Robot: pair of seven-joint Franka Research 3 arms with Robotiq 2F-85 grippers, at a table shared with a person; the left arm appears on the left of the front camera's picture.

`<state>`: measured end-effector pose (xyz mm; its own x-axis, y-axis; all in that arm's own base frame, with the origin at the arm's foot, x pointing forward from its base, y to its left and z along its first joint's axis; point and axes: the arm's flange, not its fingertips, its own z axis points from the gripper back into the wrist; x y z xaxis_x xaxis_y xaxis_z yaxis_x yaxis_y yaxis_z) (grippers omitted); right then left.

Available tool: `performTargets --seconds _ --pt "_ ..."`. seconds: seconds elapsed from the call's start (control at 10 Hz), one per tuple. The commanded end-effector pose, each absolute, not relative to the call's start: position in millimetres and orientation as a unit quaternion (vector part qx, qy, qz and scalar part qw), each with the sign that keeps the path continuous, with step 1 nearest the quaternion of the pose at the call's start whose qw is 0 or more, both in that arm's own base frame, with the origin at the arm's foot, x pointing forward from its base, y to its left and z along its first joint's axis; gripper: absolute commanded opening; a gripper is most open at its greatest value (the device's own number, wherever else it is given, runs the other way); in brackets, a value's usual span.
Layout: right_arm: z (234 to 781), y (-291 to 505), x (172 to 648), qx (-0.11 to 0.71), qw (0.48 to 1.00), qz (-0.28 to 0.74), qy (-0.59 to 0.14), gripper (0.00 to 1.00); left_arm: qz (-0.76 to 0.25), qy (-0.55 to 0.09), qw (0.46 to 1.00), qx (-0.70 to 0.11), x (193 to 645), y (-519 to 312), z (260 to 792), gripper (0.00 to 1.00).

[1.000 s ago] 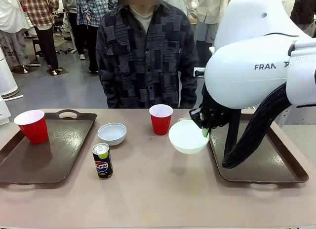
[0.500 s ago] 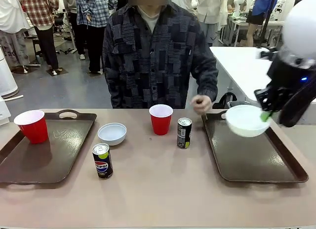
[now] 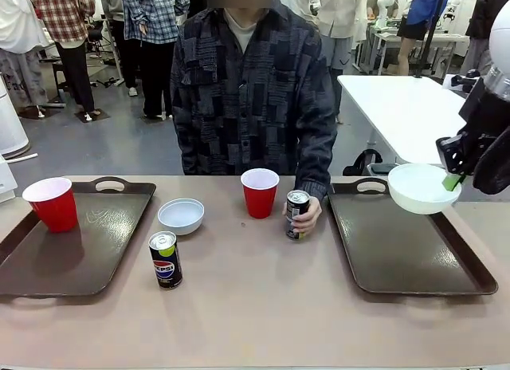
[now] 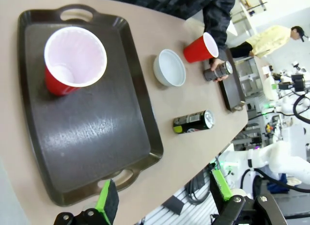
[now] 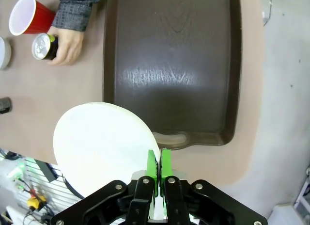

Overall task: Prepare tableware on both trays.
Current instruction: Pick up a Picnic Bowl from the table and place it on a Handle tray.

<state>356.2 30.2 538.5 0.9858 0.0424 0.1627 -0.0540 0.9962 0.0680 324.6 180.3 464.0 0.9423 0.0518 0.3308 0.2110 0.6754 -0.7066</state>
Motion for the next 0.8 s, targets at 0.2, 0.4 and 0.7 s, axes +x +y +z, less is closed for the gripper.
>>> performTargets --seconds 0.2,0.4,0.7 --pt "538 35 356 0.033 0.996 0.029 -0.081 0.04 -0.036 -0.166 0.898 -0.405 324 181 466 1.00" --pt "515 4 382 0.020 0.997 0.024 -0.068 0.04 -0.036 -0.166 0.898 -0.405 324 181 466 1.00" --pt "467 -25 398 0.016 0.999 0.027 -0.031 0.04 -0.036 -0.166 0.898 -0.405 324 181 466 1.00"
